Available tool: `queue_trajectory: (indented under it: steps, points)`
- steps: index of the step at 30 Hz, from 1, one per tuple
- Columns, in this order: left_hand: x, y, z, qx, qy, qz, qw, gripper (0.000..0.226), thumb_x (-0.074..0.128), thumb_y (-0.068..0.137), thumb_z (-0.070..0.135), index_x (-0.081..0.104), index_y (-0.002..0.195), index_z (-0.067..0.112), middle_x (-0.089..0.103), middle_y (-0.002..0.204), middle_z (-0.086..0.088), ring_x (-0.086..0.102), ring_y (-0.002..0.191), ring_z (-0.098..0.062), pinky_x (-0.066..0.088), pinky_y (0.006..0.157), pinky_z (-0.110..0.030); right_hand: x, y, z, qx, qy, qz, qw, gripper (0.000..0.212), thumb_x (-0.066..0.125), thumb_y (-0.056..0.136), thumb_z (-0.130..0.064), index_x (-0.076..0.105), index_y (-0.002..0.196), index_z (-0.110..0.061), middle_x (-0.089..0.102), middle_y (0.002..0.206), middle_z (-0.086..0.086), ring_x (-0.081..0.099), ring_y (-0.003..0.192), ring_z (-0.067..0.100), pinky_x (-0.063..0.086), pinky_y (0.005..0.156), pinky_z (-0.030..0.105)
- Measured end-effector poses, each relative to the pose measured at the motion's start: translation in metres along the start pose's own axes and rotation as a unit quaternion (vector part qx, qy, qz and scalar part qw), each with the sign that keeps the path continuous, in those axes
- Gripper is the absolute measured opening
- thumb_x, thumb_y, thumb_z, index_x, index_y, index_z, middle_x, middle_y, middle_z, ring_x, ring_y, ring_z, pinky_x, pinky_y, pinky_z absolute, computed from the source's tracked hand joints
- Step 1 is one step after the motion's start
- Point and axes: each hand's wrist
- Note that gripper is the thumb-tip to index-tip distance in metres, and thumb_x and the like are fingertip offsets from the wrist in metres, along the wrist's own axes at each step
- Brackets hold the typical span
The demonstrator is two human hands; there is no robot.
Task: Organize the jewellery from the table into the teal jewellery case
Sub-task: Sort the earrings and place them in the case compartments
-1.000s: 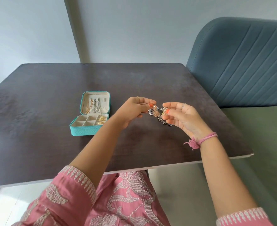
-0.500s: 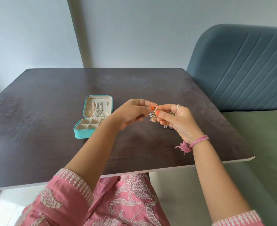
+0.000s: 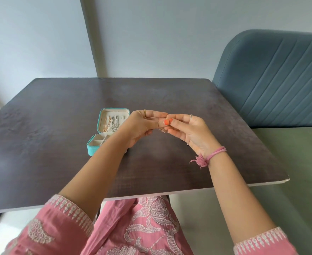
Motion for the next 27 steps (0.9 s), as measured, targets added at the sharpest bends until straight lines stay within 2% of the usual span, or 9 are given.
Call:
queue_trajectory:
  steps: [4,8,11,12,14,17,22,24,27]
  points:
    - [-0.018,0.003,0.006,0.003,0.052,0.004,0.999,0.021,0.075,0.080,0.019,0.074,0.101,0.018,0.070,0.081,0.003,0.054,0.073,-0.004,0.038,0.054,-0.012,0.003,0.011,-0.007,0.007,-0.047,-0.032,0.998,0.019,0.061,0.090,-0.004,0.066,0.107,0.002,0.071,0.099,0.017,0.071,0.091,0.027,0.057,0.077,0.024]
    - [-0.033,0.010,0.012,0.010,0.139,0.037,0.990,0.018,0.071,0.084,0.017,0.073,0.102,0.021,0.070,0.089,0.003,0.055,0.082,-0.004,0.037,0.065,-0.019,0.006,0.027,-0.010,-0.007,-0.196,-0.009,0.981,0.013,0.066,0.089,-0.011,0.070,0.101,-0.009,0.072,0.091,0.004,0.069,0.073,0.009,0.054,0.057,0.019]
    - [-0.042,0.016,0.015,0.024,0.199,0.053,0.978,0.018,0.071,0.084,0.016,0.073,0.102,0.017,0.070,0.086,0.004,0.056,0.069,0.006,0.037,0.056,-0.006,0.007,0.040,-0.010,-0.030,-0.309,0.007,0.950,0.014,0.070,0.086,-0.018,0.074,0.099,-0.016,0.074,0.088,0.000,0.057,0.063,-0.003,0.043,0.052,0.014]
    - [-0.045,0.018,0.015,0.031,0.219,0.055,0.974,0.018,0.072,0.083,0.015,0.074,0.101,0.016,0.070,0.084,0.004,0.056,0.062,0.008,0.035,0.052,-0.002,0.008,0.044,-0.009,-0.027,-0.319,0.005,0.947,0.013,0.070,0.085,-0.019,0.074,0.098,-0.018,0.074,0.088,-0.001,0.057,0.064,-0.005,0.042,0.054,0.014]
    - [-0.051,0.022,0.014,0.035,0.265,0.055,0.962,0.017,0.074,0.080,0.016,0.075,0.097,0.016,0.072,0.085,0.004,0.058,0.066,0.006,0.037,0.056,-0.001,0.010,0.052,-0.007,-0.012,-0.325,-0.003,0.945,0.010,0.071,0.084,-0.019,0.074,0.094,-0.020,0.074,0.089,-0.002,0.060,0.071,-0.004,0.044,0.061,0.015]
    - [-0.058,0.029,0.015,0.018,0.337,0.033,0.941,0.011,0.075,0.079,0.018,0.076,0.090,0.020,0.071,0.082,0.005,0.058,0.074,-0.005,0.043,0.065,-0.012,0.012,0.063,-0.001,0.014,-0.324,-0.021,0.946,0.009,0.069,0.085,-0.013,0.073,0.092,-0.016,0.073,0.089,0.000,0.065,0.078,0.004,0.052,0.070,0.017]
    - [-0.061,0.041,0.014,-0.022,0.410,-0.022,0.911,0.010,0.075,0.079,0.020,0.077,0.089,0.019,0.067,0.070,0.006,0.054,0.063,-0.007,0.046,0.071,-0.022,0.017,0.075,0.008,0.082,-0.291,-0.055,0.952,0.007,0.064,0.089,-0.008,0.069,0.094,-0.009,0.071,0.085,0.005,0.070,0.077,0.015,0.058,0.079,0.029]
    - [-0.061,0.048,0.011,-0.036,0.431,-0.028,0.901,0.012,0.073,0.080,0.020,0.077,0.092,0.017,0.068,0.071,0.006,0.055,0.062,-0.007,0.047,0.072,-0.022,0.019,0.079,0.012,0.105,-0.274,-0.058,0.954,0.009,0.064,0.089,-0.007,0.067,0.097,-0.005,0.071,0.084,0.007,0.070,0.073,0.015,0.059,0.078,0.031]
    - [-0.059,0.057,0.006,-0.046,0.464,-0.025,0.884,0.011,0.072,0.081,0.020,0.077,0.091,0.019,0.074,0.087,-0.008,0.054,0.063,-0.010,0.045,0.069,-0.024,0.021,0.084,0.017,0.135,-0.270,-0.056,0.952,0.015,0.065,0.089,-0.007,0.065,0.103,-0.001,0.070,0.084,0.008,0.070,0.067,0.012,0.060,0.071,0.027]
Point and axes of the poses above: each hand's wrist, its own y-axis towards the middle knuckle, its own x-axis out of the palm, z = x × y
